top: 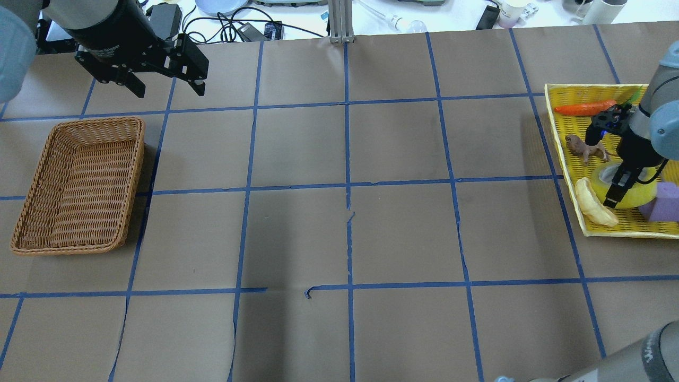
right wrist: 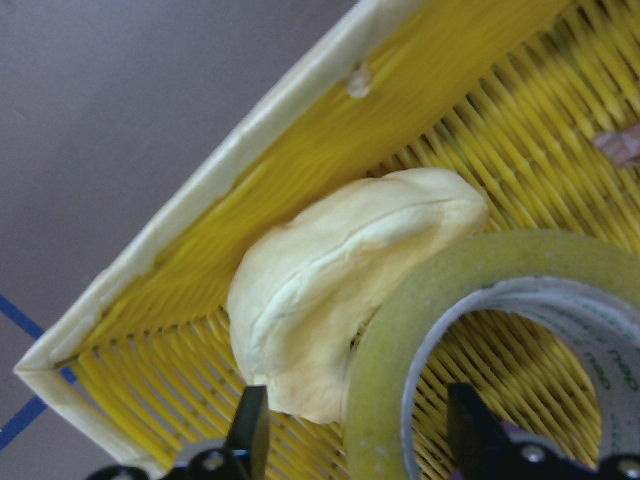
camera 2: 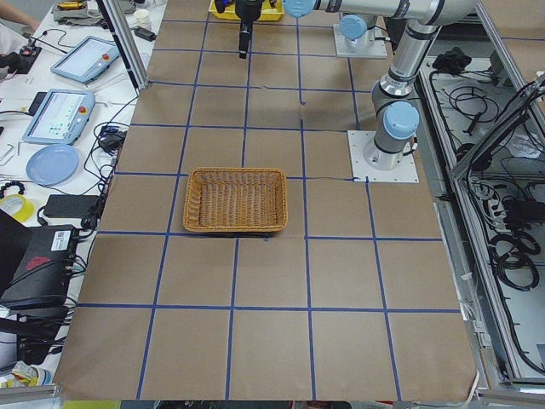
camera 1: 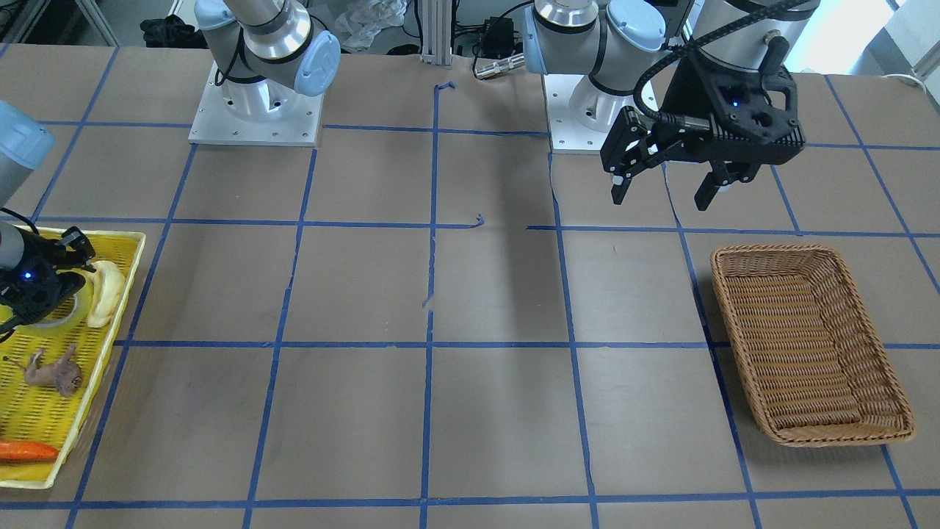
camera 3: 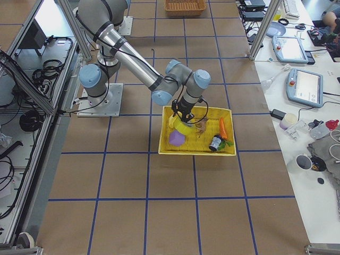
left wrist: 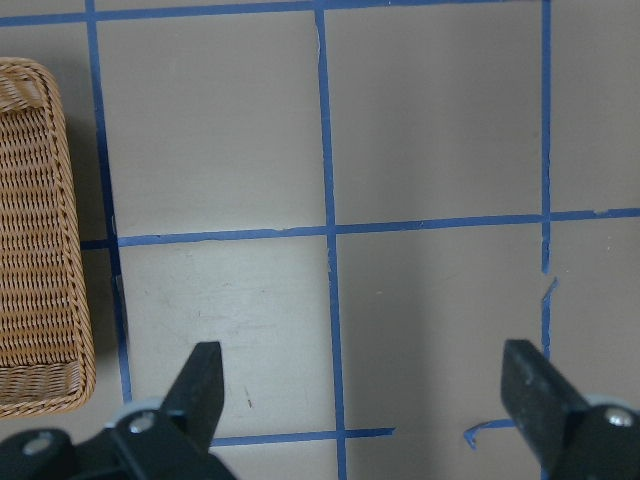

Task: Transfer tape with both arms
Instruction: 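Lower the right gripper onto the yellow tape roll in the tray, then grasp the tape roll rim with the right gripper and lift it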

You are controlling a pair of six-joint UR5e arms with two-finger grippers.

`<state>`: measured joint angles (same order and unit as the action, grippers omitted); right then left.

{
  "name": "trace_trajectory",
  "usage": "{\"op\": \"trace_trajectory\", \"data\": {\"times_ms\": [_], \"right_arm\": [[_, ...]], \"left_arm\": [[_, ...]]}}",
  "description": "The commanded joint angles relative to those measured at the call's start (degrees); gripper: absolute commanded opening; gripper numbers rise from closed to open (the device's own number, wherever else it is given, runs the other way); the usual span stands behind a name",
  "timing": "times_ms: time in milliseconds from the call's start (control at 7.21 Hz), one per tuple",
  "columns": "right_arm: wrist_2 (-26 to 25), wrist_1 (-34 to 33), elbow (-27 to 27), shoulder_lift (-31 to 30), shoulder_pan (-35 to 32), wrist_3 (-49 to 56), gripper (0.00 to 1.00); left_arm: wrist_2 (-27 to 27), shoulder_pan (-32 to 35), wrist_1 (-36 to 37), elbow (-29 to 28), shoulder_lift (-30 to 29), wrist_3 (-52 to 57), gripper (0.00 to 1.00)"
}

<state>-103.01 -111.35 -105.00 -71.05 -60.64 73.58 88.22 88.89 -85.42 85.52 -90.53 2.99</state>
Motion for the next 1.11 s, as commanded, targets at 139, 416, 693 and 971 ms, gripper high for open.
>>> {"op": "trace_trajectory", "data": {"times_ms": [139,416,693,971], "right_arm": [[3.3,0.7,4.7,-1.8,-0.5,-2.1,0.0],[8.1,5.6,12.6,-2.8,-5.7,-3.7,0.0],[22.2,8.2,16.8,-2.2,-11.7,-16.9,0.0],[30.4,1.4,16.6,-1.2,-20.3,-28.6,0.0]], "left_arm": [[0.0,0.1,0.1,0.0,0.0,0.0,1.0],[0.0,0.0,0.0,0.0,0.0,0.1,1.0],[0.0,-0.1,0.1,0.0,0.0,0.1,1.0],[0.0,0.0,0.0,0.0,0.0,0.1,1.0]]}}
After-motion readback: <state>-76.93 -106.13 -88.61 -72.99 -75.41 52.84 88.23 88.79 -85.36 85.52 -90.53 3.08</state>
